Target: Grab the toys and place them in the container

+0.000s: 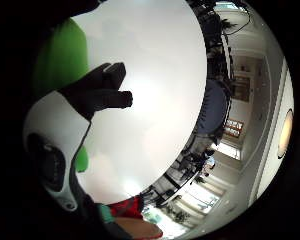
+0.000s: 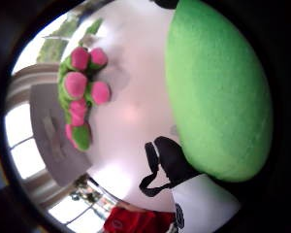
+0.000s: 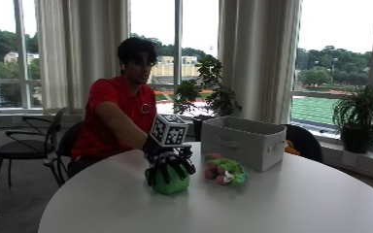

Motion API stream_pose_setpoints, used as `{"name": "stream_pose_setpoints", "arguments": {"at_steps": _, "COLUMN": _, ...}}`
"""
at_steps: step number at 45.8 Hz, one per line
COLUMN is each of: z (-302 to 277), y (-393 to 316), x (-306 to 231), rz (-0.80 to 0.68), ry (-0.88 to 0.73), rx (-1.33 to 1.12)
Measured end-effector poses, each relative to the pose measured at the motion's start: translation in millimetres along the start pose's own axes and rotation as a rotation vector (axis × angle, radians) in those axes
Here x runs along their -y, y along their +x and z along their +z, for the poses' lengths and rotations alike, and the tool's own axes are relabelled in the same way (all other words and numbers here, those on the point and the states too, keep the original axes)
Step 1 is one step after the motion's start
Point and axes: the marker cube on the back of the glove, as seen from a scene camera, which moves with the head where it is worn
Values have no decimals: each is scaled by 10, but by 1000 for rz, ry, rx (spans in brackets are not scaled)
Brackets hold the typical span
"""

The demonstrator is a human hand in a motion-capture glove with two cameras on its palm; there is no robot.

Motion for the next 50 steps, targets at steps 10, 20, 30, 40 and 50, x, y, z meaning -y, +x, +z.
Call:
{"name": "stream_pose_setpoints", "arguments": {"at_steps": 10, "z": 23, "y": -45, "x": 46, "rz": 27, "ry": -77, "rx": -27}}
{"name": "stream_pose_setpoints", "arguments": {"at_steps": 20, "z": -1, "y": -34, "x": 48, "rz": 55, "ry": 22, "rx": -2}}
{"name": "stream_pose_setpoints", "arguments": {"at_steps": 30, "z": -122, "y": -66, "x": 49, "rz": 39, "ry": 129, "rx": -13}}
{"name": "stream_pose_setpoints", "arguments": {"at_steps": 40, "z": -682, "y": -163, "x": -246, "rz": -14, "ry": 226, "rx": 55}}
{"name": "stream_pose_setpoints", "arguments": {"at_steps": 50, "z": -1721, "y": -656, "x": -555, "rz": -93, "ry": 264, "rx": 77}}
